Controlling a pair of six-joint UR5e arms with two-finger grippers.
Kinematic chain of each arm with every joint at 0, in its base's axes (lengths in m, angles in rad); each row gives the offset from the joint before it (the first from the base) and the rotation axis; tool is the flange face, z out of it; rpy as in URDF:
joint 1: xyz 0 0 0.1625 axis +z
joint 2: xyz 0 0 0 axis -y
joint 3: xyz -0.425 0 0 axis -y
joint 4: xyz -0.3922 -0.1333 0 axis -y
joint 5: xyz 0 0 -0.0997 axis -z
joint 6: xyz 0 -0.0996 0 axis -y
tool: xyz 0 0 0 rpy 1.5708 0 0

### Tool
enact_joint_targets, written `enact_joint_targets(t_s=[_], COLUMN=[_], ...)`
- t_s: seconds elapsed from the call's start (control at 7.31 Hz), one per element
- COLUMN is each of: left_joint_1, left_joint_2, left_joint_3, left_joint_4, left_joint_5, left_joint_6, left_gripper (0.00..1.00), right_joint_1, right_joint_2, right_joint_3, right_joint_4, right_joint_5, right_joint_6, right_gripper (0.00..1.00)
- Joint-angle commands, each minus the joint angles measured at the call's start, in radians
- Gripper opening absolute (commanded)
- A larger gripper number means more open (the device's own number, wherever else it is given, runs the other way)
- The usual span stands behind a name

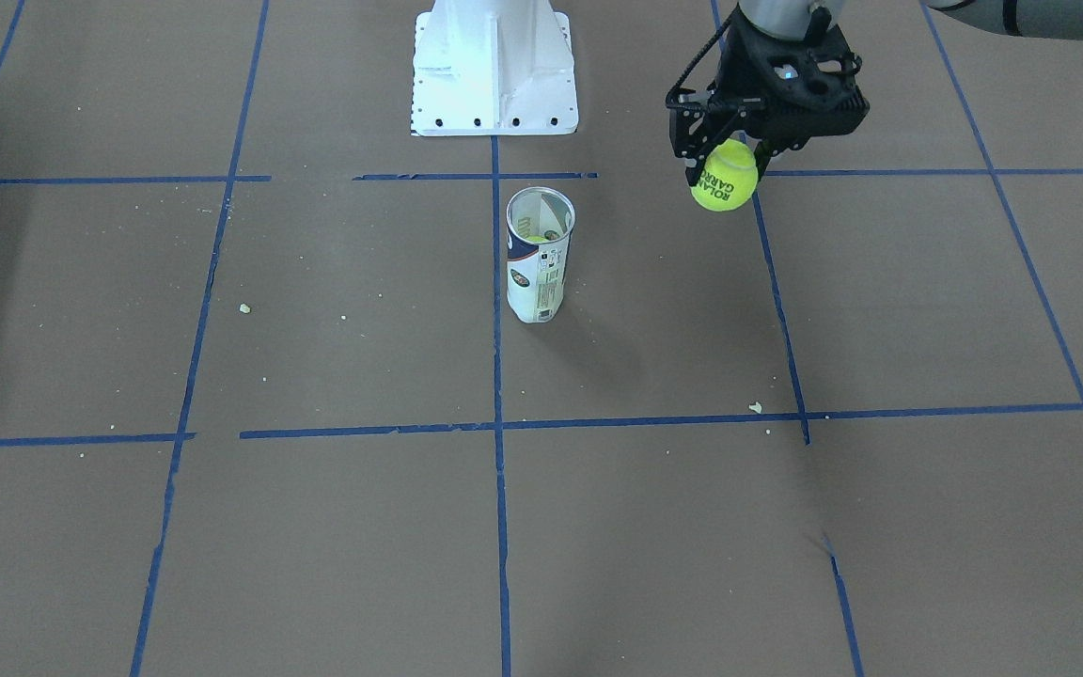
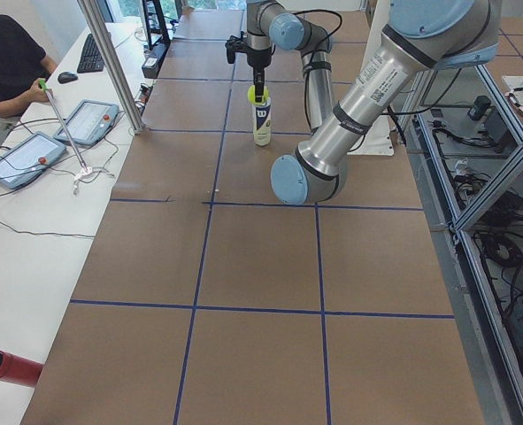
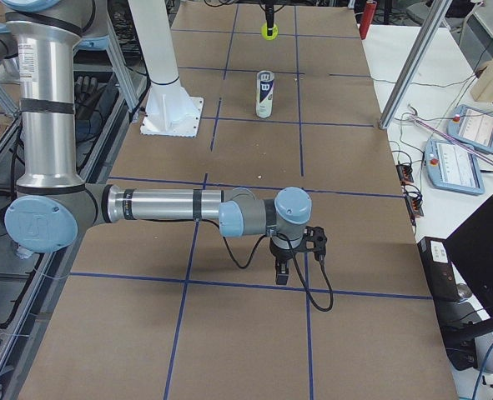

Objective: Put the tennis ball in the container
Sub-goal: 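Lift the ball with the left gripper and carry it over the clear cup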

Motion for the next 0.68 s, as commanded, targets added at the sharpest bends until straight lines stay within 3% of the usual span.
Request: enact_joint_targets(t_s=[0.0,0.27,0.55], left_joint_1=[0.091,0.116,0.116], left_joint_2=[-0.13,-0.129,-0.121], left_joint_3=[0.151,0.232,0.245], left_joint_4=[-0.018,-0.136,-0.139], left_joint_5=[-0.015,-0.008,-0.005], left_joint_6=[-0.08,-0.131,-0.12], left_gripper=[0.0,0.0,0.0], right_joint_1=[0.001,-0.001,0.001], right_joint_2=[0.0,0.0,0.0], right_joint_3=[0.0,0.0,0.0], right_joint_4=[0.0,0.0,0.0], right_joint_5=[0.0,0.0,0.0], right_joint_6=[0.0,0.0,0.0], right_gripper=[1.0,1.0,1.0])
